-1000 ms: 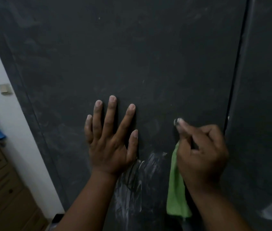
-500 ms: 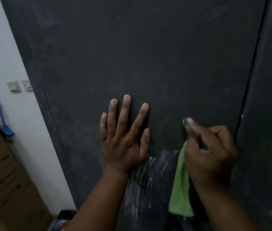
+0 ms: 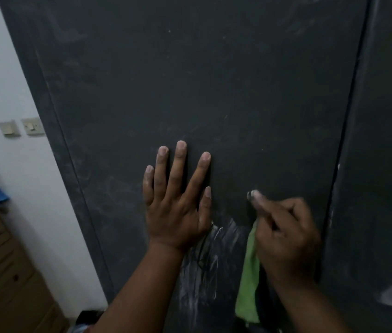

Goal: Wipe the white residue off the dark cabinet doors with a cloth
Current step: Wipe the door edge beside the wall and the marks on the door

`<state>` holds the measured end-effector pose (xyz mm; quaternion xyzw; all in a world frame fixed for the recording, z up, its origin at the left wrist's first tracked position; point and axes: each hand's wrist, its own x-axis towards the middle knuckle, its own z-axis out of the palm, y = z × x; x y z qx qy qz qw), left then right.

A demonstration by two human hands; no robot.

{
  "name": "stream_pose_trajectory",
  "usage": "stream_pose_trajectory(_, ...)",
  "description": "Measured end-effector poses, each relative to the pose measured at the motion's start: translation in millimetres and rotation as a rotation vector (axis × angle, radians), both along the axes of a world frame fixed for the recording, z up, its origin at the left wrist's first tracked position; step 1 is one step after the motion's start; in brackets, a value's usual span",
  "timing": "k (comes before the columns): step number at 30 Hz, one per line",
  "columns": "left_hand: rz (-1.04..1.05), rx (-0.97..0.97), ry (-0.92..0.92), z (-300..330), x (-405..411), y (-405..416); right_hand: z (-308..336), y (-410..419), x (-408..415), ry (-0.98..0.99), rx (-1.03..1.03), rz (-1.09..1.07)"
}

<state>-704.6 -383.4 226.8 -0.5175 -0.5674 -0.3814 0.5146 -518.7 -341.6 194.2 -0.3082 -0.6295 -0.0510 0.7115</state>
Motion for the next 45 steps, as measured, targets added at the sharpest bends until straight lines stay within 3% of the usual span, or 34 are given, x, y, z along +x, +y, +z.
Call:
stream_pose_trajectory(5, 0.006, 0.01, 0.002, -0.6, 0.3, 0.4, 31.2, 10.0, -19.9, 0.122, 0.073, 0.02)
stream_pose_trajectory(11, 0.006, 0.005, -0.006, -4.6, -0.7, -0.5, -58.0, 1.0, -1.3, -0.18, 0.001, 0.032)
stream_pose_trajectory(20, 0.02, 0.006, -0.003, -8.9, -1.4, -0.5, -1.3, 6.2, -12.2, 0.176, 0.002, -0.004)
stream_pose_trajectory(26, 0.029, -0.006, -0.01, -15.3, -2.6, -2.2, -63.1, -19.2, -17.9, -0.153, -0.066, 0.126)
stream_pose_trajectory(29, 0.036, -0.016, -0.007, -24.9, -3.9, -4.3, -72.2, -11.2, 1.7, -0.059, -0.129, 0.076)
stream_pose_trajectory(35, 0.044, -0.016, -0.02, -27.2, -1.4, -3.7, -17.7, 23.8, 11.9, 0.255, -0.059, -0.078)
stream_pose_trajectory(40, 0.042, -0.011, -0.026, -27.4, -1.1, -3.5, -63.0, 9.6, 5.9, 0.071, -0.032, -0.02)
stream_pose_trajectory(45, 0.036, -0.017, -0.024, -26.7, -0.4, -4.2, -69.3, 20.6, 28.3, 0.191, -0.111, -0.061)
